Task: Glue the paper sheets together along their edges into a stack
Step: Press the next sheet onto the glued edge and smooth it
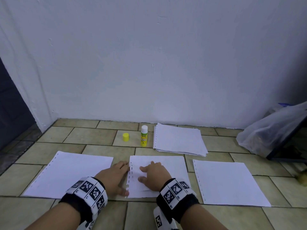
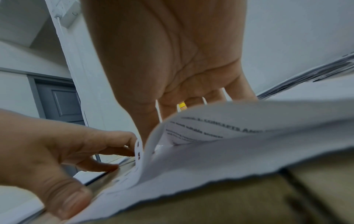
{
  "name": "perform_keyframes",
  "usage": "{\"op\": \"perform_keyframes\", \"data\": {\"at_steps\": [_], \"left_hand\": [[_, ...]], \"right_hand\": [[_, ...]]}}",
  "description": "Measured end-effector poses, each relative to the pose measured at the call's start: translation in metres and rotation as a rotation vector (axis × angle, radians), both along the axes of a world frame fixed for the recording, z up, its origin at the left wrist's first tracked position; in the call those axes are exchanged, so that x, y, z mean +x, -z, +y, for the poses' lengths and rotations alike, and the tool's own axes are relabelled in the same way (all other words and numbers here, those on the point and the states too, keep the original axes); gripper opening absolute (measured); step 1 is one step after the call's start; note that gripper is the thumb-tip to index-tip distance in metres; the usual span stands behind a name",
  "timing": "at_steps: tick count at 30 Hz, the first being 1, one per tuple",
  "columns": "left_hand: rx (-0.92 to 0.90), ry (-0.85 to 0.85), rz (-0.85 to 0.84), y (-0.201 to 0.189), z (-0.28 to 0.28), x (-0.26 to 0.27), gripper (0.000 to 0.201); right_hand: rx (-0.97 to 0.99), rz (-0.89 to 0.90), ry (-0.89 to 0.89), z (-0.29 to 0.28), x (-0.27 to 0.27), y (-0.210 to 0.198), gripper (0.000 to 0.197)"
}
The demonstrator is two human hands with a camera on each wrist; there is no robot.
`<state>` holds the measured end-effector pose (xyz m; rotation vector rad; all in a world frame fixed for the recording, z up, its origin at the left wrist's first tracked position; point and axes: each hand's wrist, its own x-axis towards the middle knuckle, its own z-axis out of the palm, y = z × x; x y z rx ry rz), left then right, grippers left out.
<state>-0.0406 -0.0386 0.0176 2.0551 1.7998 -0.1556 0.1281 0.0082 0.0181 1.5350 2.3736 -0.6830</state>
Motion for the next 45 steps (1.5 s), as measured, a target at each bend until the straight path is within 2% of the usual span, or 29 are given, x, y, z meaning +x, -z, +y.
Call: {"op": "perform_keyframes", "data": {"at_steps": [8,21,29,35,45], "left_hand": [[-0.005,0.004,-0.015,0.002,0.002,-0.002,0.093],[0.019,0.001,-0.038,0.004,0.002,-0.002,0.093],[0.028,-0.005,-0.041,0.004,0.002,-0.002,0.093],[-0.022,0.015,-0.077,0.004,0.006,-0.008,0.102],[-0.062,-0.027,-0.16,-0.006,0.012,-0.01,0.093]], "right_hand": [[-0.011,-0.044,-0.088,-0.002,0.006,-0.006,0.059],[-0.008,-0.007,-0.049,-0.003,0.006,-0.007,0.06],[-0.02,0.009,-0.023,-0.003,0.004,-0.008,0.068],[-0.025,-0.006,-0.005,0.0,0.002,-0.008,0.045],[0.016,0.032,0.015,-0.005,0.006,-0.012,0.061]]}}
